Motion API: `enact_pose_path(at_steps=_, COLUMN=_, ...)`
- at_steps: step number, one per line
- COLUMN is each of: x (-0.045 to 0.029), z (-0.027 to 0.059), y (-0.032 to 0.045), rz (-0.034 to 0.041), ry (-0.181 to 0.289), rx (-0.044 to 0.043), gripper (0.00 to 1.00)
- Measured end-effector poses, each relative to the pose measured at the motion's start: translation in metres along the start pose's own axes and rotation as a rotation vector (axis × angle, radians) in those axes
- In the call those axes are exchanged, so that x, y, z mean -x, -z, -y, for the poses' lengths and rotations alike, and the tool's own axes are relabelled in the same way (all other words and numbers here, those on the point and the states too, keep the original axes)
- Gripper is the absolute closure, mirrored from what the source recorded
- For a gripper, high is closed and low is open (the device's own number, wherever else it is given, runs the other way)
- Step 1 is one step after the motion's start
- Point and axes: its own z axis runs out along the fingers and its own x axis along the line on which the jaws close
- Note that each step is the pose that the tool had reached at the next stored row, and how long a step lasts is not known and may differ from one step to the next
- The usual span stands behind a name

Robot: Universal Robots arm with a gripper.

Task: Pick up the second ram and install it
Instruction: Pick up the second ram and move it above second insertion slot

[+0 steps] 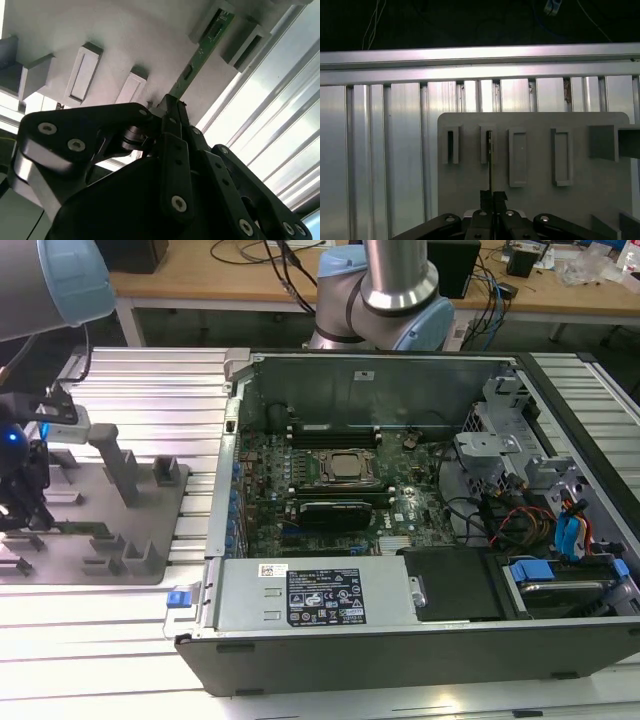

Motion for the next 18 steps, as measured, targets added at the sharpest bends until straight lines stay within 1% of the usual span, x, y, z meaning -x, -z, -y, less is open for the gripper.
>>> enact_pose_path(at_steps=6, x=0.0002, z=-0.0004, y=0.0081, rz=0.0001, ry=0.000, rx=-0.0019, gripper=0.91)
enact_pose_path(at_steps=10, x=0.0006, z=-0.0009, y=0.0192, rz=0.0002, ry=0.000, rx=-0.0048, gripper=0.91)
enact_pose_path(at_steps=12, x=0.0008, z=-0.0013, y=0.0268, rz=0.0003, ry=0.000, rx=-0.0072, gripper=0.91)
enact_pose_path(at_steps=13, x=0.0009, z=-0.0013, y=0.0286, rz=0.0003, ry=0.000, rx=-0.0082, gripper=0.91)
enact_pose_path(at_steps=18, x=0.0010, z=-0.0015, y=0.0329, rz=0.0005, ry=0.000, rx=-0.0106, gripper=0.91)
